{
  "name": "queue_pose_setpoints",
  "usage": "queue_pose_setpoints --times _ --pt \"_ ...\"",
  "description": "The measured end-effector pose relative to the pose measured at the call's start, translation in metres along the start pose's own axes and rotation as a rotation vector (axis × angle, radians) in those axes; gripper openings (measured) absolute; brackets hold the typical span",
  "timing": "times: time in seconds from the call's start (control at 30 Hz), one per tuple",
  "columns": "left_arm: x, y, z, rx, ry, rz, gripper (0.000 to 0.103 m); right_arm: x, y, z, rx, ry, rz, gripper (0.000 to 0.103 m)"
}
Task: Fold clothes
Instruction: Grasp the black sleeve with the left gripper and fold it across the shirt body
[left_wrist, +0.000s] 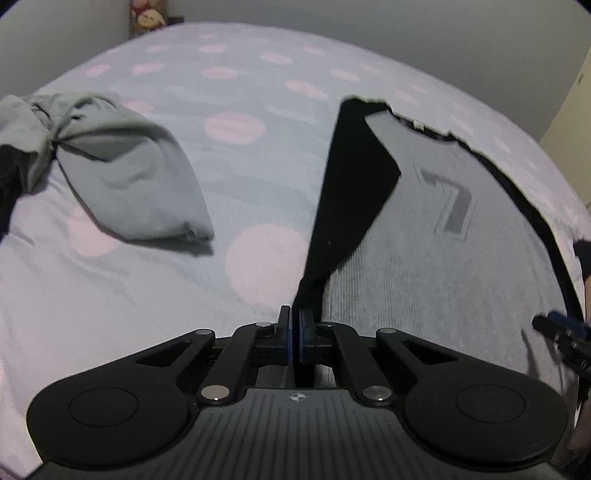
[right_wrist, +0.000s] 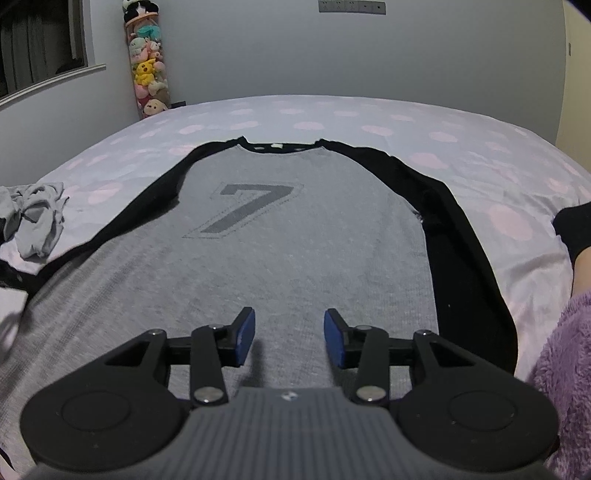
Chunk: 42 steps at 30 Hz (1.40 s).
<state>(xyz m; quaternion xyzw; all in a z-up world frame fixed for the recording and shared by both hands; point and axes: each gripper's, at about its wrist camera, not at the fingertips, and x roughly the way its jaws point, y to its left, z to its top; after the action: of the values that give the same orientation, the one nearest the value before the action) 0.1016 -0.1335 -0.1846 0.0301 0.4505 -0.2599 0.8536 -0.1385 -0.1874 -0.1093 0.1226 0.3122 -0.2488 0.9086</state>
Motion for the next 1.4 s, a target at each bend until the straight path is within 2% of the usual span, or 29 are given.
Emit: queue_pose_setpoints --times 0.23,0.43,0.53,0.6,0.73,0.83,1.03,1.13,1.23,1.4 --pt "-0.023 0.013 0.015 -0.086 -0.126 0.07 0.001 0.005 -0.001 -0.002 0.009 0.018 -0.015 0.045" --pt "-0.043 0.012 0.036 -0.069 -0.269 0.173 0.001 0.01 -0.001 -0.004 0.004 0.046 -0.022 0.046" --pt "-0.053 0.0 0.04 -0.029 -0.331 0.17 0.001 0.012 -0.002 -0.004 0.002 0.046 -0.021 0.048" --pt "-0.055 -0.014 0.039 0.011 -0.337 0.11 0.001 0.013 -0.001 -0.004 0.002 0.047 -0.022 0.05" --pt "-0.042 -0.042 0.03 0.06 -0.271 -0.014 0.001 0.013 0.0 -0.004 0.001 0.045 -0.023 0.05" --pt "-0.022 -0.06 0.018 0.1 -0.186 -0.069 0.001 0.013 -0.002 -0.004 0.005 0.045 -0.018 0.05" --pt "0.018 -0.065 -0.006 0.093 -0.005 -0.089 0.002 0.013 -0.003 -0.004 0.022 0.044 -0.011 0.052" --pt "0.028 -0.057 -0.012 0.049 0.046 -0.104 0.002 0.014 -0.003 -0.004 0.025 0.044 -0.007 0.055" --pt "0.025 -0.053 -0.011 0.022 0.06 -0.125 0.008 0.014 -0.003 -0.003 0.029 0.043 -0.005 0.057" --pt "0.01 -0.046 -0.009 -0.027 0.052 -0.184 0.038 0.015 -0.005 -0.002 0.038 0.041 -0.002 0.058"
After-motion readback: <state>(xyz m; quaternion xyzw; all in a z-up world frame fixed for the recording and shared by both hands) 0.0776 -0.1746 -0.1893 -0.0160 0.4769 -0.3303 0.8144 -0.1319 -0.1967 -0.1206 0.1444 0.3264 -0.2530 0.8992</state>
